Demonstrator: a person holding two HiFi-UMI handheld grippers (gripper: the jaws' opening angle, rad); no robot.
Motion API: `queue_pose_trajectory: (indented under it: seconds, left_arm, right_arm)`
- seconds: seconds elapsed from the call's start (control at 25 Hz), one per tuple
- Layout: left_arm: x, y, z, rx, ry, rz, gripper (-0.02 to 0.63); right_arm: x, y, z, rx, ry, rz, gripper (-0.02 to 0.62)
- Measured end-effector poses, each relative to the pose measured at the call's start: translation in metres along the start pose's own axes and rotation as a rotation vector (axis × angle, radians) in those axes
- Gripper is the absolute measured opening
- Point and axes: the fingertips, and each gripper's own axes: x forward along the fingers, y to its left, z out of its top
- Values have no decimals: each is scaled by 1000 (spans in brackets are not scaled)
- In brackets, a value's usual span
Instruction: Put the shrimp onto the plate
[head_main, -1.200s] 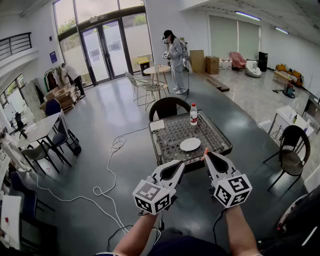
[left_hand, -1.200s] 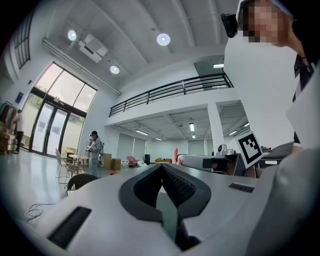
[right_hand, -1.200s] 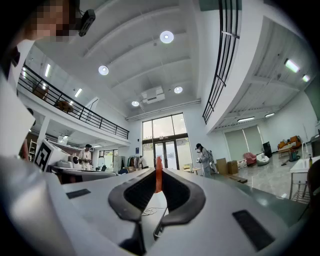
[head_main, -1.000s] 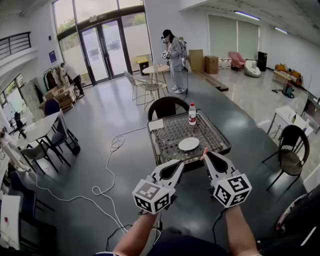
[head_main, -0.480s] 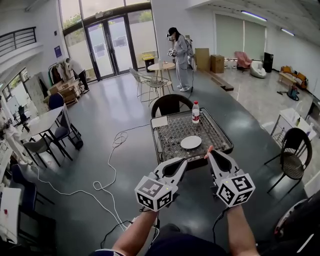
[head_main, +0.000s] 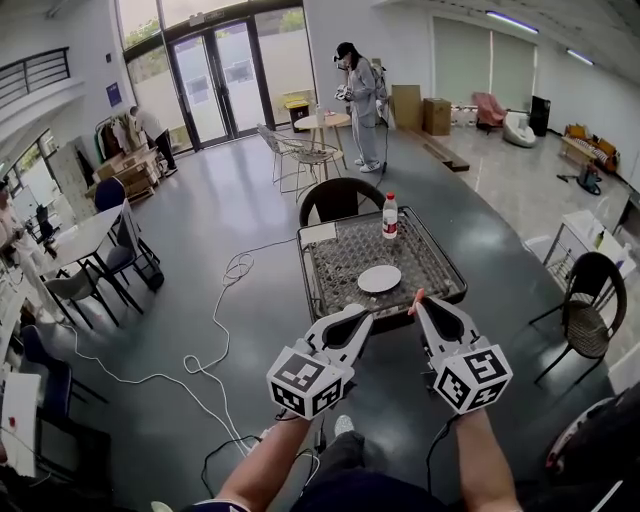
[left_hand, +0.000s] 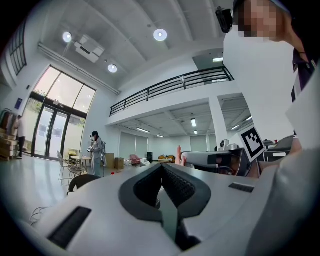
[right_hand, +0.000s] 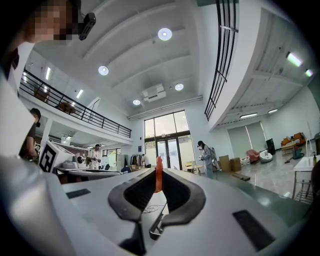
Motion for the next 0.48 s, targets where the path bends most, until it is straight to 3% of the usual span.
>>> queue_pose_trajectory:
  seconds: [0.48]
  left_arm:
    - [48,54,-25,-51,42,1,9]
  right_arm:
    - [56,-49,-23,35,42,-28,41]
